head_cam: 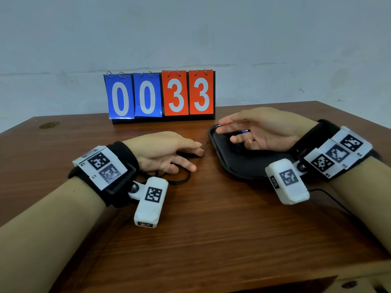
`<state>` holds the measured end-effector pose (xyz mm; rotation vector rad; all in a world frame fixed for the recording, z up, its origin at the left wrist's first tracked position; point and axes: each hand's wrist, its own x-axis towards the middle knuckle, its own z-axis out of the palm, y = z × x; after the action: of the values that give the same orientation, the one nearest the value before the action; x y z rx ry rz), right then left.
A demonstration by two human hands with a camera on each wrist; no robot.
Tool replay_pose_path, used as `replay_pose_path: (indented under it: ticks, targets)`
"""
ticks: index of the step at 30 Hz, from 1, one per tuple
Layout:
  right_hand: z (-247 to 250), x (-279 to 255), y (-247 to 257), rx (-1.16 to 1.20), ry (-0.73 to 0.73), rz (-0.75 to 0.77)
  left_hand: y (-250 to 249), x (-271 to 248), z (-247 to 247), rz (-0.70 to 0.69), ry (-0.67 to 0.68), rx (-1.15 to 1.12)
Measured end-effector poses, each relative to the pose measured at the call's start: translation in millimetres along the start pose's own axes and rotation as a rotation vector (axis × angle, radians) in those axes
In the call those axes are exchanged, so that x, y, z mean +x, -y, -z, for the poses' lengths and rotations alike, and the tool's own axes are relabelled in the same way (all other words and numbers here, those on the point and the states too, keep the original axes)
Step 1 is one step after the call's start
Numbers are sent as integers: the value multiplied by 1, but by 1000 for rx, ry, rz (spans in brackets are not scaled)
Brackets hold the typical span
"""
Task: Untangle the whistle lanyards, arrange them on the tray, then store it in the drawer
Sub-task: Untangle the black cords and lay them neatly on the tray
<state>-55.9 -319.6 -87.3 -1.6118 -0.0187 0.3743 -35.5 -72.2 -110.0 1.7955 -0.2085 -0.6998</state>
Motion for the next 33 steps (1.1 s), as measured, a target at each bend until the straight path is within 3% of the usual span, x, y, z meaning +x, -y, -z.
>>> replay_pose_path:
  ticks: [4, 13, 25, 33]
  targets:
    - [0, 0, 0, -19, 1, 4, -1, -3, 1, -42, 18, -49]
    - [-2, -1, -2, -144, 62, 58, -9, -14, -2, -293, 120, -114]
    - [-5, 0, -6, -290, 100, 162, -7, -13, -3, -320, 135, -87]
    - [-4, 2, -6, -83, 21, 284, -7, -10, 0, -310, 72, -49]
